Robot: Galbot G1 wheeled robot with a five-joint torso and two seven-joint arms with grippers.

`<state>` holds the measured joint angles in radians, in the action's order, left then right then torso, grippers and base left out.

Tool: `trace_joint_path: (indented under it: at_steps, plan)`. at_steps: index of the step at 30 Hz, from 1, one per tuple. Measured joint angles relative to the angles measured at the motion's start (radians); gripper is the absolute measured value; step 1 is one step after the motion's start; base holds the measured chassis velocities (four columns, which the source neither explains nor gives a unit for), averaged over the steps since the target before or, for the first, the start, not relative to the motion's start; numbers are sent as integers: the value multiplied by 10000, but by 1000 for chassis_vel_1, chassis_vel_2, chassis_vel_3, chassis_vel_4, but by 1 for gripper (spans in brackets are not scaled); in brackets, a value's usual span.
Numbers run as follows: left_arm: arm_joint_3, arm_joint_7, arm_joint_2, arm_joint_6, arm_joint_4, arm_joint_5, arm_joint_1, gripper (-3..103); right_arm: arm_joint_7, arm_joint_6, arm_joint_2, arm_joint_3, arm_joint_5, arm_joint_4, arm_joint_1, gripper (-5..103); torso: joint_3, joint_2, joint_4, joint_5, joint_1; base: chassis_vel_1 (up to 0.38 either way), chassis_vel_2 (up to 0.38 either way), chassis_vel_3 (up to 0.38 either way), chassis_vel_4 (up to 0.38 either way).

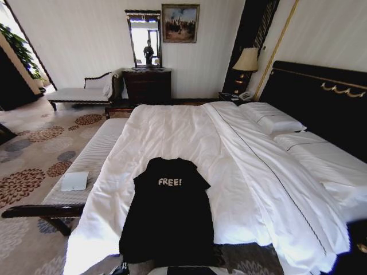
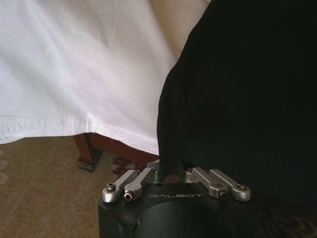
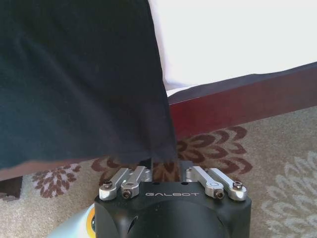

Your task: Fold the clothes on the bed.

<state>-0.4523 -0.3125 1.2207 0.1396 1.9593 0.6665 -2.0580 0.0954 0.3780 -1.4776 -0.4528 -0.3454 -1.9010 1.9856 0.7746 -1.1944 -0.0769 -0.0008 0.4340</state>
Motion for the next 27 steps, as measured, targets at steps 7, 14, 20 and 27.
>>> trace_joint_path:
  at_steps: [7,14,20,27]
  plan:
    - [-428,214,60,-601,190,-526,-669,53,129,-328,105,-180,392,-574,551,57,0,0,1,0,-1,0,0,0,0]
    - [-987,351,79,-992,729,-566,-656,74,176,-852,311,-638,18,-1503,825,79,0,0,1,1,0,0,0,0,0]
    - [-1151,374,-197,-877,1394,-605,234,95,-47,-1515,943,-1299,-1540,-2288,-1,98,0,0,-2,0,0,0,0,0,0]
    - [-822,442,-686,-259,1411,-823,1710,100,-379,-1780,1822,-1581,-3802,-1952,-1963,100,1,0,1,1,0,0,0,0,0]
